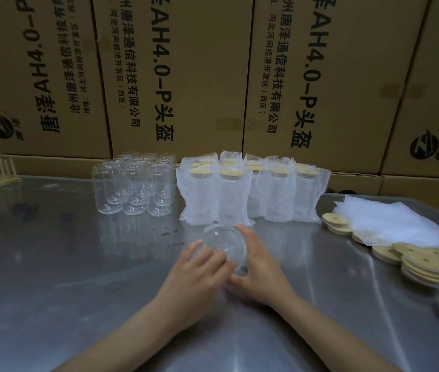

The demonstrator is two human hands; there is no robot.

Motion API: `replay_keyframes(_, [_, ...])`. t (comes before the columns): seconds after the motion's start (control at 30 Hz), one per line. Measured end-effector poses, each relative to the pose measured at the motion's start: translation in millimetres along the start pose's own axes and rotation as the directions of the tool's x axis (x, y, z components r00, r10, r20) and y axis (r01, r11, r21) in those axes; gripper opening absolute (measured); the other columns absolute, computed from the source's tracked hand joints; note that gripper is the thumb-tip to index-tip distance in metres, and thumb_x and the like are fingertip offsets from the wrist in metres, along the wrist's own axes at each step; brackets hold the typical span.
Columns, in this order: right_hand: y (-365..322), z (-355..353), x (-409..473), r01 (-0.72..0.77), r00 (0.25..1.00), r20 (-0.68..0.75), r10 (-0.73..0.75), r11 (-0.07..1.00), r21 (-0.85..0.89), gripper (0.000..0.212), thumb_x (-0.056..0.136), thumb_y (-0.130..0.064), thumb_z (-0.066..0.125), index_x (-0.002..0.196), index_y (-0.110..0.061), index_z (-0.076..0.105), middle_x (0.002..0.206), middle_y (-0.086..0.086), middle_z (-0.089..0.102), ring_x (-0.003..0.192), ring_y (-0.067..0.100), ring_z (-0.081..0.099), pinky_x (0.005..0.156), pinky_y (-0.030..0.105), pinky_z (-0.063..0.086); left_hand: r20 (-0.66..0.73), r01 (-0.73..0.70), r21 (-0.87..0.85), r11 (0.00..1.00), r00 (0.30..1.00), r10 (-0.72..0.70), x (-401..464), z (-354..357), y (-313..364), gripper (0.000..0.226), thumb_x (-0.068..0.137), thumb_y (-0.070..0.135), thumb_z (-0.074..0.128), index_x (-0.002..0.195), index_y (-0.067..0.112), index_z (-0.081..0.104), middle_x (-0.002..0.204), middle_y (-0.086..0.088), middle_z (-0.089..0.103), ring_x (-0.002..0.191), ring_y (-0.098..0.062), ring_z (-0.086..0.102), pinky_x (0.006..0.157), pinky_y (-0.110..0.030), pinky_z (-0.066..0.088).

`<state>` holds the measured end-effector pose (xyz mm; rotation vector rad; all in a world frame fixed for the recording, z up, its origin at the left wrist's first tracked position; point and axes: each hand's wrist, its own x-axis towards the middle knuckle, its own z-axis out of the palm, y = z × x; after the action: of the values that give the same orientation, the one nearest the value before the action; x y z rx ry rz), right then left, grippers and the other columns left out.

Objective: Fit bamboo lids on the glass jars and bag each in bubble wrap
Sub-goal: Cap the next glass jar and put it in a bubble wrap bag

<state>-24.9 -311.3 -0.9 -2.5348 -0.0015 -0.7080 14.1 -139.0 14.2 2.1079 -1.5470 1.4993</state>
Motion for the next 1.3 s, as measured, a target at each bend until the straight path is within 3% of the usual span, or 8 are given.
replay_keyframes(0.23, [4.5,-34.4,-34.0,-0.012,0.926,-0.34,0.165,0.911,0.411,0.063,0.059,-0.046,0.071,0.115,-0.032,0.046,0.113,-0.011,0.06,0.106,0.009,0.06,0.086,0.022,0.046,-0.125,0.186,-0.479,0.858,0.953,-0.276,56.2,-0.3,54.7,0.048,0.086,0.015,0.054,0.132,0.019,0.043,0.121,-0.001,0.047,0.117,-0.014,0.045,0.106,-0.031,0.036])
replay_keyframes(0.37, [14.6,-49.0,-40.7,-0.026,0.889,-0.379,0.257,0.855,0.518,0.08,0.051,-0.06,0.072,0.121,-0.031,0.047,0.11,-0.01,0.058,0.102,0.004,0.06,0.087,0.03,0.051,0.194,0.428,-0.785,0.448,0.856,-0.479,77.8,14.4,74.9,0.075,0.084,0.052,0.056,0.144,0.044,0.012,0.142,0.021,0.019,0.132,0.016,0.02,0.095,0.001,0.031])
replay_keyframes(0.5, [25.0,-55.3,-42.9,-0.076,0.898,-0.329,0.294,0.838,0.541,0.074,0.052,-0.058,0.073,0.119,-0.041,0.045,0.107,-0.007,0.057,0.1,0.009,0.061,0.086,0.035,0.054,0.484,0.546,-0.836,-0.045,0.698,-0.527,74.2,37.4,93.9,0.08,0.069,0.061,0.062,0.137,0.047,0.023,0.136,0.017,0.046,0.129,0.002,0.044,0.1,-0.015,0.041])
replay_keyframes(0.73, [34.1,-51.2,-37.2,-0.173,0.915,-0.203,0.349,0.793,0.585,0.078,0.065,-0.039,0.078,0.131,-0.028,0.04,0.113,-0.006,0.056,0.106,0.016,0.062,0.092,0.044,0.053,0.647,0.618,-0.753,-0.225,0.635,-0.423,75.6,51.8,91.4,0.072,0.062,0.061,0.064,0.125,0.04,0.034,0.127,0.002,0.052,0.115,-0.005,0.057,0.092,-0.015,0.045])
replay_keyframes(1.0, [51.7,-55.1,-41.9,-0.257,0.939,-0.011,0.343,0.724,0.64,0.082,0.071,-0.02,0.081,0.133,-0.035,0.029,0.132,0.001,0.047,0.118,0.01,0.053,0.086,0.022,0.049,0.735,0.636,-0.675,-0.374,0.618,-0.278,72.9,64.1,83.5,0.07,0.068,0.036,0.068,0.13,0.029,0.036,0.133,-0.006,0.047,0.118,-0.008,0.053,0.075,-0.01,0.048])
replay_keyframes(1.13, [64.6,-74.8,-37.4,-0.336,0.941,0.206,0.269,0.657,0.675,0.091,0.062,-0.018,0.06,0.145,-0.024,0.022,0.146,-0.004,0.031,0.13,0.003,0.038,0.094,0.017,0.046,0.754,0.607,-0.642,-0.469,0.609,-0.244,71.6,65.7,74.0,0.071,0.062,0.021,0.078,0.123,0.029,0.044,0.132,0.0,0.049,0.11,0.001,0.054,0.08,-0.016,0.047])
replay_keyframes(1.23, [68.7,-94.0,-32.4,-0.315,0.914,0.059,0.4,0.611,0.727,0.072,0.062,-0.015,0.055,0.132,-0.021,0.044,0.137,0.002,0.046,0.132,0.016,0.041,0.098,0.03,0.043,0.774,0.593,-0.613,-0.522,0.582,-0.249,70.6,62.8,70.9,0.064,0.063,0.026,0.075,0.12,0.031,0.047,0.131,0.005,0.053,0.106,0.005,0.055,0.082,-0.018,0.042])
replay_keyframes(1.3, [76.8,-107.0,-35.2,-0.321,0.843,-0.193,0.502,0.758,0.568,0.052,0.076,-0.011,0.06,0.126,-0.023,0.05,0.124,-0.001,0.054,0.128,0.019,0.045,0.095,0.03,0.043,0.786,0.601,-0.6,-0.528,0.567,-0.247,69.4,60.6,71.2,0.062,0.066,0.032,0.064,0.125,0.031,0.045,0.128,0.008,0.054,0.105,0.006,0.055,0.084,-0.019,0.041])
